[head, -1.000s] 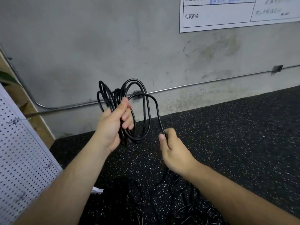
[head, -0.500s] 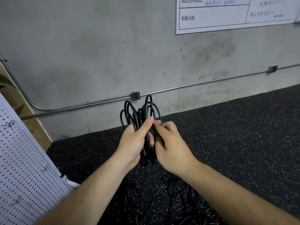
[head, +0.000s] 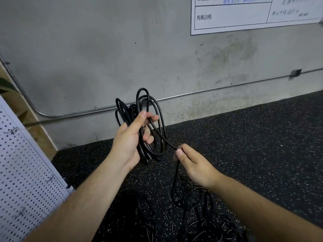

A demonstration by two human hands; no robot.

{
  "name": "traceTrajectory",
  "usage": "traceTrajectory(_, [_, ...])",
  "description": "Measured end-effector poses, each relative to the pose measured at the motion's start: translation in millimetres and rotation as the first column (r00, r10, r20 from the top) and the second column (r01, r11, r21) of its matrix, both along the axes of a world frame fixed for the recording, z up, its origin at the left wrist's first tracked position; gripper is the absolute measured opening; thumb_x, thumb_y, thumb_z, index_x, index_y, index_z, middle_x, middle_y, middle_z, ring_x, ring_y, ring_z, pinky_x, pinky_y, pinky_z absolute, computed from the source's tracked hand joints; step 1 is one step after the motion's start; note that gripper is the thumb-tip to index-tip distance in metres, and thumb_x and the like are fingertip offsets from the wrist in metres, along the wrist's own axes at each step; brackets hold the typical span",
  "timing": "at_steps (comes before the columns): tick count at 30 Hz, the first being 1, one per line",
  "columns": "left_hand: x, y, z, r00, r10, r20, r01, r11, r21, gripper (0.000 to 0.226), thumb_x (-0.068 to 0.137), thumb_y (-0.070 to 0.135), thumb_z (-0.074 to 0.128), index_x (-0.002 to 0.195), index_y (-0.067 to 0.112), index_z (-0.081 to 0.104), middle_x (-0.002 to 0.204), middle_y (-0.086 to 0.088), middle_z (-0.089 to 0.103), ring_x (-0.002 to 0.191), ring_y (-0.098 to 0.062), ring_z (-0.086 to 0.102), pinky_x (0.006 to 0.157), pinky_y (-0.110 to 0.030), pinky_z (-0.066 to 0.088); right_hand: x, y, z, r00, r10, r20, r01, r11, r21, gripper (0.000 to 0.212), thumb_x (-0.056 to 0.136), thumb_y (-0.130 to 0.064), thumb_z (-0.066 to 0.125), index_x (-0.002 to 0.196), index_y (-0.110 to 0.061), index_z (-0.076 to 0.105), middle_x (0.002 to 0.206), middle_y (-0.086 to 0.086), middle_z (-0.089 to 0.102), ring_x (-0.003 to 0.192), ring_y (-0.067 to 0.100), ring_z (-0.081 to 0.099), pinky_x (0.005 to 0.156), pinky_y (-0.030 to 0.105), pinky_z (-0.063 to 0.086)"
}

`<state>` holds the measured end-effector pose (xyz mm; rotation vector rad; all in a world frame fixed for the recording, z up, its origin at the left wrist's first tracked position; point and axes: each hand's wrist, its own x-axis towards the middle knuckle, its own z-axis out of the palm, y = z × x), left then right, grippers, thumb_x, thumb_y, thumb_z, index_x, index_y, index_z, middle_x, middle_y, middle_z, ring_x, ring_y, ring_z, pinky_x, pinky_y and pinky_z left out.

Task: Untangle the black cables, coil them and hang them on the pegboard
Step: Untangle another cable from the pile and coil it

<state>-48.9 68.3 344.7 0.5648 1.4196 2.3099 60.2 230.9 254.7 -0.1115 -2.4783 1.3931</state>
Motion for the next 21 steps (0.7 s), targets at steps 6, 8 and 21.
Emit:
traceTrajectory(6, [-4, -2, -2, 1.0, -0.014, -0.014, 0.013, 0.999, -0.031, 0.02, 0.101, 0.024, 0.058, 0.105, 0.007, 0.069, 0.108, -0.012, 0.075, 0.048, -0.007, 0.038, 0.045, -0.02, 0.041, -7, -1, -2, 0.976, 0.111, 0.185, -0.019, 0.897, -0.441, 0.043, 0.101, -0.056, 0.045, 0.098, -0.014, 0.048, 0.078, 0.001, 0.06, 0.067, 0.02, 0.059, 0.072, 0.048, 0.057])
traceTrajectory(8, [-7, -3, -3, 0.999, -0.001, -0.033, -0.002, 0.998, -0.065, 0.022, 0.101, 0.025, 0.059, 0.108, 0.007, 0.068, 0.112, -0.013, 0.075, 0.049, -0.008, 0.039, 0.047, -0.02, 0.042, -5, 3, 6, 0.967, 0.131, 0.217, -0.029, 0.909, -0.417, 0.041, 0.101, -0.055, 0.046, 0.094, -0.015, 0.05, 0.077, 0.001, 0.054, 0.058, 0.012, 0.047, 0.051, 0.03, 0.042])
traceTrajectory(21, [-8, 2, -13, 0.982, 0.071, -0.176, -0.109, 0.969, -0.22, 0.022, 0.099, 0.034, 0.064, 0.099, 0.019, 0.079, 0.108, -0.013, 0.076, 0.052, -0.011, 0.046, 0.057, -0.031, 0.045, 27, -43, 49, 0.872, 0.105, 0.479, -0.385, 0.75, 0.537, 0.019, 0.106, -0.03, 0.044, 0.095, -0.015, 0.049, 0.082, -0.004, 0.049, 0.074, 0.018, 0.055, 0.062, 0.029, 0.042])
